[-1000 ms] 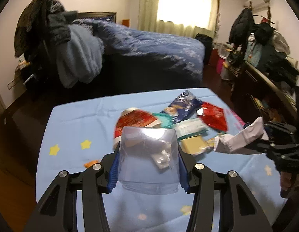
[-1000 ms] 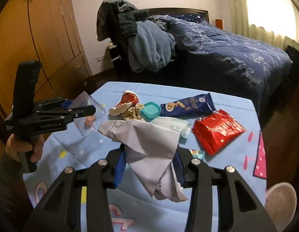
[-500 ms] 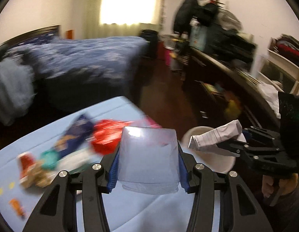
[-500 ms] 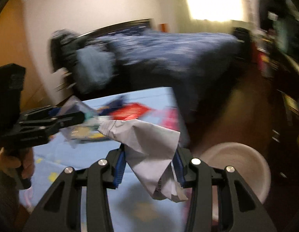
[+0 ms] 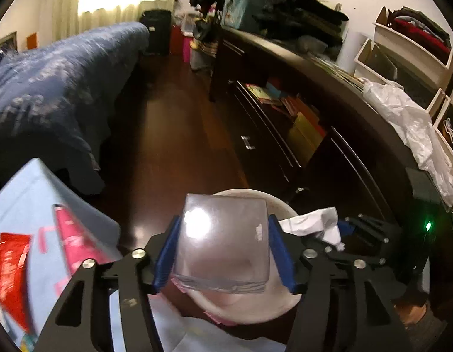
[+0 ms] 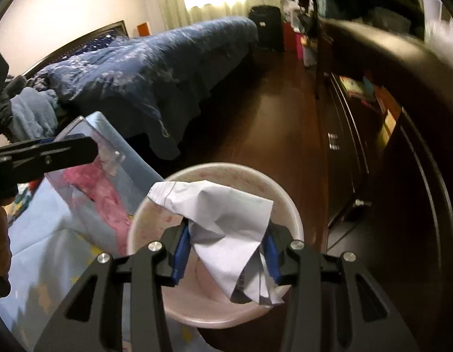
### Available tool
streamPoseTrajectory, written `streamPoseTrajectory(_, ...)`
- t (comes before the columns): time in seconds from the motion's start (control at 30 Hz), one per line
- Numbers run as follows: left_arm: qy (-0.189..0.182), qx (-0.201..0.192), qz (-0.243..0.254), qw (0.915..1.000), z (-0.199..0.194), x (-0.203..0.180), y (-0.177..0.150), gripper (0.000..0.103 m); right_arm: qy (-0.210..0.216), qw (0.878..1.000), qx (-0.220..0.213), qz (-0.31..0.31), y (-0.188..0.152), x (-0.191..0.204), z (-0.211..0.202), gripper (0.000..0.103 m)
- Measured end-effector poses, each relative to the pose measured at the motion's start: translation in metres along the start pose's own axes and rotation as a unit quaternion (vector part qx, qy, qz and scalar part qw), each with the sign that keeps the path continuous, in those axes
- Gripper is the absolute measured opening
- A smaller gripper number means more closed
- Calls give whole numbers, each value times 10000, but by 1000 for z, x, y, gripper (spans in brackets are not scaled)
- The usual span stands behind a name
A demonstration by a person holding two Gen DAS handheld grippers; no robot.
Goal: Collect trash
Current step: 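Carry the clear box and white paper over the wastebasket and release both, then return both tools to the table toward the red-and-white cup and red bag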
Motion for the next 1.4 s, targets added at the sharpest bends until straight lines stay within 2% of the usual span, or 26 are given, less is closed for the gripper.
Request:
streamPoseTrajectory(0.03, -47, 1, -28, 10000, 4, 0, 1, 77, -33, 10000, 21, 19, -1, -4, 3, 46)
streamPoseTrajectory(0.07, -150, -28, -79, 9999, 9, 1, 3, 91, -48, 10000, 25, 24, -2, -5, 5, 47)
streamPoseTrajectory(0.1, -218, -49, -113, 9997, 11, 1, 3, 97, -57, 10000, 35, 36, -3, -5, 6, 48)
streamPoseTrajectory(0.27, -292, -9, -247, 9993, 20, 3, 8, 99, 1, 9999, 95, 73, -3, -7, 14, 49)
streamPoseTrajectory(0.37, -250, 20, -259, 9993, 21, 4, 9, 99, 83, 9999, 81, 75, -3, -7, 13, 53)
streamPoseTrajectory(0.57, -90, -129, -318, 9994, -6, 7, 5, 99, 272, 9996, -113, 44, -1, 5, -12, 54)
streamPoseTrajectory(0.7, 396, -332, -465, 9976, -58, 20, -12, 99, 616, 9973, -343, -208, -2, 34, -44, 60)
streamPoseTrajectory(0.73, 624, -373, -507, 9961, -72, 25, -18, 99, 780, 9956, -405, -337, -5, 48, -55, 62)
streamPoseTrajectory(0.77, 1006, -429, -571, 9924, -95, 32, -29, 99, 882, 9943, -438, -407, -6, 57, -62, 63)
streamPoseTrajectory(0.83, 1410, -565, -675, 9861, -126, 43, -47, 99, 1142, 9906, -495, -572, -11, 79, -78, 69)
streamPoseTrajectory(0.87, 1775, -618, -840, 9786, -152, 52, -64, 99, 1313, 9875, -511, -702, -16, 95, -86, 69)
streamPoseTrajectory(0.93, 2214, -688, -1073, 9668, -183, 64, -87, 99, 1562, 9816, -530, -962, -25, 121, -101, 72)
streamPoseTrajectory(1.03, 2915, -811, -1589, 9398, -238, 88, -132, 99, 1964, 9686, -545, -1421, -43, 170, -122, 77)
streamPoseTrajectory(1.13, 3657, -882, -1941, 9060, -289, 106, -176, 99, 2174, 9583, -566, -1764, -57, 207, -135, 83)
streamPoseTrajectory(1.17, 3937, -941, -2021, 8918, -309, 111, -194, 99, 2239, 9544, -574, -1887, -62, 220, -139, 83)
streamPoseTrajectory(1.33, 4498, -1239, -2131, 8584, -363, 116, -240, 99, 2426, 9419, -657, -2229, -77, 266, -149, 89)
streamPoseTrajectory(1.4, 4668, -1260, -2132, 8490, -375, 116, -251, 99, 2492, 9387, -666, -2286, -82, 280, -150, 90)
Point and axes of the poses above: each gripper's, at about its wrist camera, not at the fingertips, and z roughly the way its jaws point, x to its left, y to its top, the point moved 2 cm from there along z, roughly the way its jaws point, and after that the axes turned 14 degrees about z, right-handed, at the moved point
